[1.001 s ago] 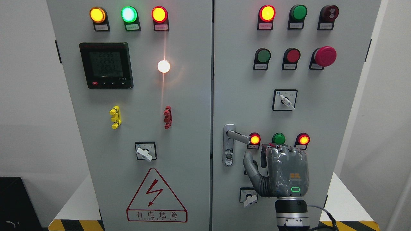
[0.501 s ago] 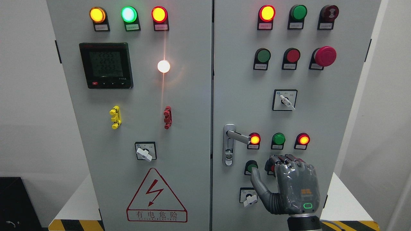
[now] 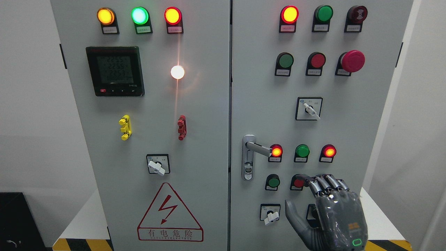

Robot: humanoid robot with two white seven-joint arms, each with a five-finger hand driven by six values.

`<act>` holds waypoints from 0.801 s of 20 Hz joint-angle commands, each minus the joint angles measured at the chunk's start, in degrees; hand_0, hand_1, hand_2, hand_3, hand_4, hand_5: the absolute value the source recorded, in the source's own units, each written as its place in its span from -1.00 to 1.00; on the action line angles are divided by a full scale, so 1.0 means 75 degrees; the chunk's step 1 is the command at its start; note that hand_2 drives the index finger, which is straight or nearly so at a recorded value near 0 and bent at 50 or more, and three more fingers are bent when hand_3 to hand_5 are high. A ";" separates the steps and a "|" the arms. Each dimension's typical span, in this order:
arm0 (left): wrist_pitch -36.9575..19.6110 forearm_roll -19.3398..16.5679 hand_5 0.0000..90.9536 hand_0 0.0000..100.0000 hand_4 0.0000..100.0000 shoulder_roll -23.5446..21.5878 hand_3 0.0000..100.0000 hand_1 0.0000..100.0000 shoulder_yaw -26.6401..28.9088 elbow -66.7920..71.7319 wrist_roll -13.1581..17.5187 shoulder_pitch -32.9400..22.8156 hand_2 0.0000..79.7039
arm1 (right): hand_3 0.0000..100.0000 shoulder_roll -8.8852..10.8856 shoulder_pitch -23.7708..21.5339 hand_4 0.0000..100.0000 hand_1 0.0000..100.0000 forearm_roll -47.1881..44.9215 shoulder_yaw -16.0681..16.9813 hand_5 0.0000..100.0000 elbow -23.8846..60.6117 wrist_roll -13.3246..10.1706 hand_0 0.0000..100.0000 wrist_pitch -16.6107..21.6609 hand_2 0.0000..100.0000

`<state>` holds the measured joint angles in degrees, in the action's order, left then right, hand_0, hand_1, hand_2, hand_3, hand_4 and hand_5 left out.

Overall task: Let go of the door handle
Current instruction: 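Open the right hand and pull it away from the handle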

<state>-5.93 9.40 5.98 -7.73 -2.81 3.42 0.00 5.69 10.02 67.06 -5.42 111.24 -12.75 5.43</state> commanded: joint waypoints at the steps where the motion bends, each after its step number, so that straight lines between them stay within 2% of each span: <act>1: -0.0007 0.0000 -1.00 -0.76 -1.00 0.0000 -1.00 0.11 0.0000 0.0000 0.0001 -0.0059 -1.00 | -0.89 0.0226 -0.0234 -0.94 -0.65 -0.0340 0.0418 -1.00 0.0555 -0.0011 0.02 0.0201 -1.00; 3: 0.0005 0.0000 -1.00 -0.76 -1.00 -0.0011 -1.00 0.11 0.0000 0.0000 0.0001 -0.0070 -1.00 | -1.00 0.0214 -0.0327 -1.00 -0.68 -0.0363 0.0418 -1.00 0.0660 -0.0011 0.01 0.0201 -1.00; 6: -0.0006 0.0000 -1.00 -0.76 -1.00 0.0000 -1.00 0.11 0.0000 0.0000 0.0001 -0.0059 -1.00 | -1.00 0.0249 -0.0538 -1.00 -0.69 -0.0632 0.0418 -1.00 0.0789 -0.0023 -0.01 0.0225 -1.00; 16: -0.0007 0.0000 -1.00 -0.76 -1.00 0.0000 -1.00 0.11 0.0000 0.0000 0.0001 -0.0070 -1.00 | -1.00 0.0144 -0.0492 -1.00 -0.79 -0.0656 0.0395 -1.00 0.0837 0.0001 -0.04 0.0236 -1.00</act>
